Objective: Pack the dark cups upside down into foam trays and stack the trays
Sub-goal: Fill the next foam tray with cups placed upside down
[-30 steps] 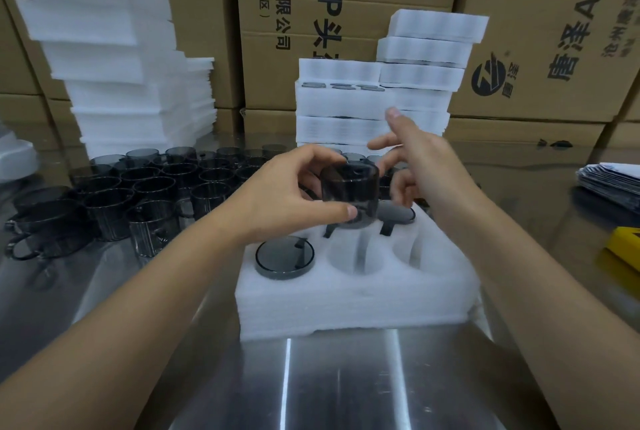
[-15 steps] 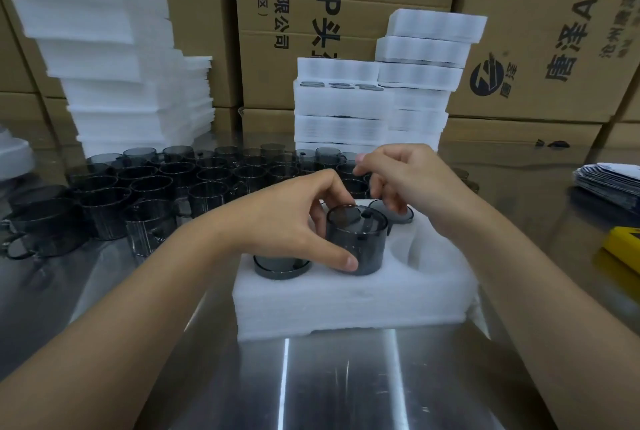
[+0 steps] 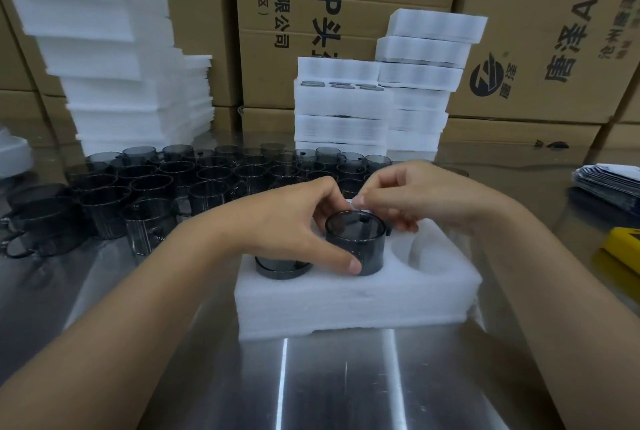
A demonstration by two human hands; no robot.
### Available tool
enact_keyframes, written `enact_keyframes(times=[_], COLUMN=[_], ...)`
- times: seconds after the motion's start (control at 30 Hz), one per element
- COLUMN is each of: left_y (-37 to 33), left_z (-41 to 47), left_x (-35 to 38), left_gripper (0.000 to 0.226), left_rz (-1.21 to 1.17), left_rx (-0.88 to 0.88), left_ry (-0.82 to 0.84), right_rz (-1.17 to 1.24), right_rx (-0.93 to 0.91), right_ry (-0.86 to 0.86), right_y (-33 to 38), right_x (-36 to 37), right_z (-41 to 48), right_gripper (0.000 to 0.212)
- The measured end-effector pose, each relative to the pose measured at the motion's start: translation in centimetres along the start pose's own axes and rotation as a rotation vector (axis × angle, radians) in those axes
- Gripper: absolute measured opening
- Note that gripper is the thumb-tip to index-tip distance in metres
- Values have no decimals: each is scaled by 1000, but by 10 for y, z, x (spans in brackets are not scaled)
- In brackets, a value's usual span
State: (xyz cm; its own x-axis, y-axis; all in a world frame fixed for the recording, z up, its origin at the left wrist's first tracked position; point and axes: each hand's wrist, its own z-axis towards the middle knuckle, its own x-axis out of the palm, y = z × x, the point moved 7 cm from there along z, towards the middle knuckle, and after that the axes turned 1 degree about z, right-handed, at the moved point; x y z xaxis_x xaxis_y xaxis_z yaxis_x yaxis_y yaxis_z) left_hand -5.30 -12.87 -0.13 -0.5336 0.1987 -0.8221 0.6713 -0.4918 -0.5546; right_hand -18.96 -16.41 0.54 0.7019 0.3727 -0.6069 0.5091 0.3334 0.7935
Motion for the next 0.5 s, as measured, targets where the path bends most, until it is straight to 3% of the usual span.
enact_keyframes(times=[0.13, 0.3, 0.5], left_y=[-1, 0, 2], left_z=[0, 1, 1], left_x=[-5, -1, 1], left_gripper=[52, 57, 56], left_rz=[24, 67, 83], left_rx=[-16, -31, -44], left_ry=[-52, -39, 12], right_rz=[100, 145, 72], right_rx=[30, 22, 50], right_ry=[178, 197, 178], right_y=[-6, -9, -7], right_x=[4, 5, 6], right_z=[-2, 1, 1], right_gripper=[14, 11, 30])
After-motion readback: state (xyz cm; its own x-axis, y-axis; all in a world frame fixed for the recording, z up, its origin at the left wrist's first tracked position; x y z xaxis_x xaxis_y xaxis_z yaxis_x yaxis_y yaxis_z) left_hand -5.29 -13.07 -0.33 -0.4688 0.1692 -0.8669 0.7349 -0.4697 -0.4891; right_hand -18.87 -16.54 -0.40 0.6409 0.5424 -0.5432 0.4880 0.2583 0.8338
